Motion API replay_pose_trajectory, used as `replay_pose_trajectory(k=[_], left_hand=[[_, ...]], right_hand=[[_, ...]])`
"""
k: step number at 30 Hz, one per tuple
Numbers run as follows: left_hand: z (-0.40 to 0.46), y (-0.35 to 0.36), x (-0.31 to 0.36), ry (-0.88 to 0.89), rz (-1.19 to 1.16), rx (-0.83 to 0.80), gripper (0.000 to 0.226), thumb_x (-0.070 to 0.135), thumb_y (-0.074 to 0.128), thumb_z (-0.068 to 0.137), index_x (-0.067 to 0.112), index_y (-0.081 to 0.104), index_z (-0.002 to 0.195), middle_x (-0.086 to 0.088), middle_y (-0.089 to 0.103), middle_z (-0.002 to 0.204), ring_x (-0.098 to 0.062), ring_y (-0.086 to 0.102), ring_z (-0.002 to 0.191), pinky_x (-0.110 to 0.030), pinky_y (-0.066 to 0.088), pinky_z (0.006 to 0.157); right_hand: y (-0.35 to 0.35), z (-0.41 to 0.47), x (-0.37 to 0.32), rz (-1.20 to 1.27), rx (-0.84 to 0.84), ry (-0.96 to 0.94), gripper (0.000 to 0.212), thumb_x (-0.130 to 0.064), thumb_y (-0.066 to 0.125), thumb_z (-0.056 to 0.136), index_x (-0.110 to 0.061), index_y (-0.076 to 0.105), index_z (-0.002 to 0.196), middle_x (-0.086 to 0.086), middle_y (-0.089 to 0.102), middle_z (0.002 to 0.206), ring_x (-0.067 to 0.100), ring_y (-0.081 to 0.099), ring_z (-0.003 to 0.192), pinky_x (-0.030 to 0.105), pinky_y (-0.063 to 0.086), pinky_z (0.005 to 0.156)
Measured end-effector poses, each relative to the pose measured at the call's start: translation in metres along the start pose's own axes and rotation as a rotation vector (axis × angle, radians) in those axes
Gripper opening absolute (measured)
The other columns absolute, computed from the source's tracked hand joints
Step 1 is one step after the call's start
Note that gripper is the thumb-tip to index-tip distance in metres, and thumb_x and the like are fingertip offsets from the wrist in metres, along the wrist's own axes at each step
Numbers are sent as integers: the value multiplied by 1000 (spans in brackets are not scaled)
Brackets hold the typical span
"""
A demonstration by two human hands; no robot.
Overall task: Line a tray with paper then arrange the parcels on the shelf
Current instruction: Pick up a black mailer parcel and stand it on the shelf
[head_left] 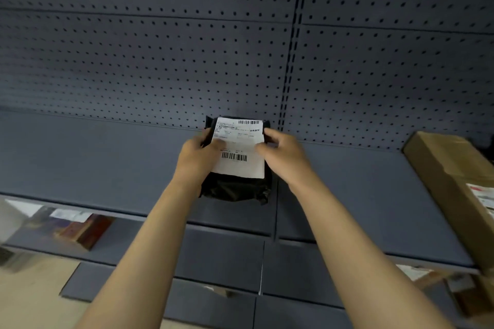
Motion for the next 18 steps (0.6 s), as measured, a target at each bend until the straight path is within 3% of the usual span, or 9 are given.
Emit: replay_pose_trajectory(k=[3, 6, 9, 11, 12, 14, 16, 18], left_hand=[[11, -10, -26, -14, 51, 11, 34, 22, 60, 94, 28, 70, 126, -1, 76, 114, -25, 72, 104, -48, 59, 93], [15, -14, -47, 0, 95, 31, 45, 26, 62, 92, 30, 62, 137, 5, 72, 124, -21, 70, 109, -43, 57, 96], [11, -13, -48, 124, 260, 99, 62, 27, 65, 94, 28, 43, 151, 7, 58, 137, -16, 58, 117, -33, 47, 95], [7, -11, -37, 274, 574, 191, 71, 25, 66, 92, 26, 35, 155, -1, 51, 148, -25, 54, 127, -40, 46, 92], [4, -8, -28, 354, 704, 249, 74, 22, 67, 90, 25, 35, 156, -4, 50, 149, -28, 51, 131, -43, 47, 93], [-6, 3, -11, 483, 701, 296, 71, 16, 67, 89, 24, 41, 154, -4, 52, 146, -27, 49, 134, -43, 50, 94], [-17, 25, 7, 560, 506, 230, 61, 18, 64, 94, 25, 45, 151, -1, 53, 145, -15, 50, 132, -26, 48, 90], [-29, 53, 23, 588, 372, 121, 56, 19, 60, 97, 27, 46, 150, 4, 52, 144, 18, 49, 113, 1, 36, 81]], right_hand=[[25, 3, 16, 7, -33, 49, 61, -14, 58, 94, -27, 42, 151, -19, 62, 112, 16, 64, 109, 22, 48, 80], [40, 3, 32, 0, -21, 92, 76, -24, 60, 91, -33, 24, 158, -13, 61, 125, 14, 57, 121, 31, 44, 93], [42, 3, 34, -45, -8, 80, 69, -30, 58, 93, -32, 30, 156, -11, 60, 129, 17, 54, 126, 29, 45, 94], [39, 0, 30, -75, -7, 65, 67, -33, 59, 95, -30, 30, 156, -7, 53, 146, 16, 50, 129, 19, 41, 93], [33, -2, 26, -89, 12, 40, 68, -37, 60, 95, -30, 30, 156, -6, 47, 152, 16, 44, 136, 21, 36, 99], [15, -8, 17, -123, 89, -25, 67, -46, 59, 95, -32, 33, 155, -7, 41, 156, 16, 30, 147, 31, 28, 110], [-11, -14, 5, -130, 173, -75, 61, -49, 58, 95, -35, 39, 152, -9, 41, 155, 13, 25, 148, 33, 26, 112], [-43, -21, -4, -116, 247, -115, 56, -48, 59, 94, -39, 43, 148, -14, 43, 152, 10, 29, 146, 33, 28, 111]])
Point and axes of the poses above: each hand's wrist, its own z-axis towards the middle knuckle, its own y-axis out of the palm, x = y × z, the point moved 3 cm from there along z, towards the middle knuckle
